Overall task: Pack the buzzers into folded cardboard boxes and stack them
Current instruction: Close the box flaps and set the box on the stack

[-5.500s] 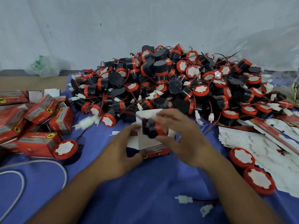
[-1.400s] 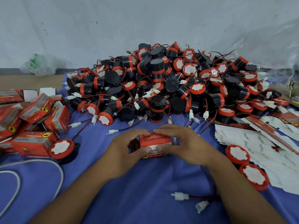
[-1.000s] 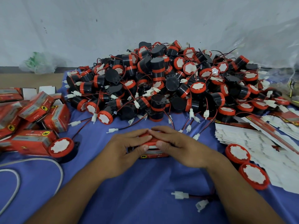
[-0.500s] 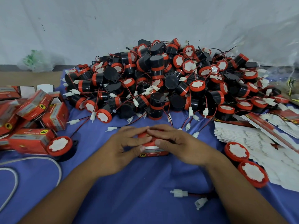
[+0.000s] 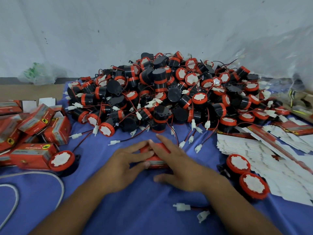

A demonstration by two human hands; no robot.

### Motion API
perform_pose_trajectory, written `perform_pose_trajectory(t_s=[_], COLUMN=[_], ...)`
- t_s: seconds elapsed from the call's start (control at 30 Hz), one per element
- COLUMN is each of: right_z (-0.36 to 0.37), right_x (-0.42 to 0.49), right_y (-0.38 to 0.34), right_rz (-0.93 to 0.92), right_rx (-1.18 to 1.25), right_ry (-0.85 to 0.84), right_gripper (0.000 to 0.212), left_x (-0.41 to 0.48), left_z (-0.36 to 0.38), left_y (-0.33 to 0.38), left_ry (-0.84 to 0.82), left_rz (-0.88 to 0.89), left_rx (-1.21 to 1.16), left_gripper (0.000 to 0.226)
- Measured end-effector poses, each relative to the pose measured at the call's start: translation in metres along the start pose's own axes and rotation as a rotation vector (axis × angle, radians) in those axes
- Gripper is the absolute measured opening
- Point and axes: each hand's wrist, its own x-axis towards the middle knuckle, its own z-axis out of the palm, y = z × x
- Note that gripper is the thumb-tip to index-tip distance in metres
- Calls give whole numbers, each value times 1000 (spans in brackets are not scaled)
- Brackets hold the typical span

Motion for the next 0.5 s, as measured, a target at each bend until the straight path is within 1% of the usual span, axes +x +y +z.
perform_pose_trajectory(t_s=[0.07,0.13,0.17,0.2,0.23,0.27,0.3,0.4,0.47,0.5], right_z=[5,2,0,-2,-3,-3,-2,2,4,4], right_x=[3,7,8,10,10,11,11,14,17,18], right_y=[-1,0,2,4,3,3,3,3,-1,-2], right_rz=[-7,-42,-64,-77,-79,-74,-68,-58,-35,-13], right_rx=[67,128,142,169,211,239,249,272,312,315], right_ry=[116,253,315,361,380,376,362,334,336,329], right_gripper=[90,74,63,54,48,45,45,47,59,68], left_x=[0,3,3,3,1,0,-1,1,2,4], left_z=[3,2,0,-2,-5,-8,-9,-10,-12,-16], left_y=[2,5,7,9,11,12,13,17,20,20], left_ry=[69,136,129,97,44,2,-20,41,128,202], left_rz=[-85,-181,-228,-255,-271,-274,-271,-235,-205,-191], left_rx=[-64,-128,-181,-225,-234,-204,-167,-116,-43,9], left_gripper=[36,28,28,32,41,51,56,50,46,42])
